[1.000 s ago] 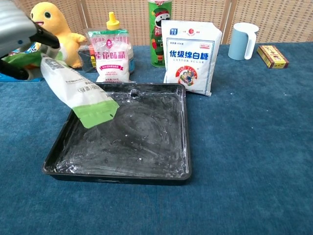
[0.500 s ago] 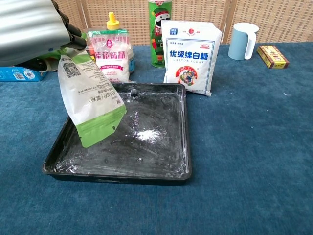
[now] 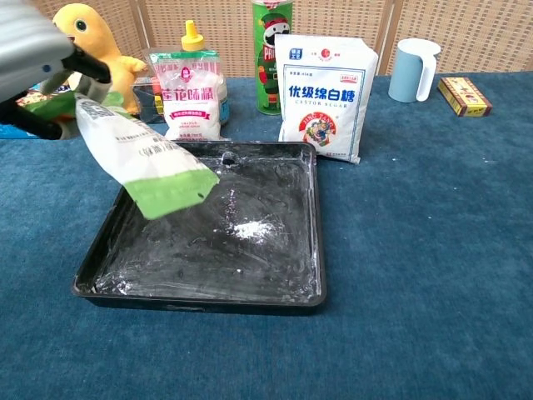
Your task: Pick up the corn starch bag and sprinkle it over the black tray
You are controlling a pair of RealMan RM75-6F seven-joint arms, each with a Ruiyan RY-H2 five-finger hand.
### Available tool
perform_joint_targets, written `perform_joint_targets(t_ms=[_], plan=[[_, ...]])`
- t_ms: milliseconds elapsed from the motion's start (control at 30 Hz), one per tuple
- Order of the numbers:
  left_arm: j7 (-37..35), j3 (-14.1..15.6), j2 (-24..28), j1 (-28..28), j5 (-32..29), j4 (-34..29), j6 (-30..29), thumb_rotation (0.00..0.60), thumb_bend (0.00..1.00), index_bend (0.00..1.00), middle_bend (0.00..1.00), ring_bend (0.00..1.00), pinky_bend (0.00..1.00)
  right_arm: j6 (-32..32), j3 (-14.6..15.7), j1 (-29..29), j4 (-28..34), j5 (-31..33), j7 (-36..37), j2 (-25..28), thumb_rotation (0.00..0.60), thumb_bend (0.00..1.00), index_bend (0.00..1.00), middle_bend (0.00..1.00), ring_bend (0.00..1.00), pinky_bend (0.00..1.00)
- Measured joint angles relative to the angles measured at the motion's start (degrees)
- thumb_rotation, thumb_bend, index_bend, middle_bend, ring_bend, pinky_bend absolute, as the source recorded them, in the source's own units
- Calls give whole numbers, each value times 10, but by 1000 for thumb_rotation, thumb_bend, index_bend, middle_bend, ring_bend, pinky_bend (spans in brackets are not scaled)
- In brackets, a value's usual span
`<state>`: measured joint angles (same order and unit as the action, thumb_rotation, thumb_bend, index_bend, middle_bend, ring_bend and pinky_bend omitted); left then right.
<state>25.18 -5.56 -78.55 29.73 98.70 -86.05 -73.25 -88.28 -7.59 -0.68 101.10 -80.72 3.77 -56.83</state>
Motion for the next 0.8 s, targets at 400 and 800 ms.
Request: perform_joint_targets(t_ms=[400,800], plan=[[-343,-9,-98,-67,-142,130,-26,600,405,792,673,690,672,6,1,-4,-1,3,-15,-6,600,48,0,0,0,0],[-467,-22,-209,-87,-186,254,-21,600,240,227,109,151,170,11,2,-6,-2,6,-17,-8,600,49,0,0,0,0]])
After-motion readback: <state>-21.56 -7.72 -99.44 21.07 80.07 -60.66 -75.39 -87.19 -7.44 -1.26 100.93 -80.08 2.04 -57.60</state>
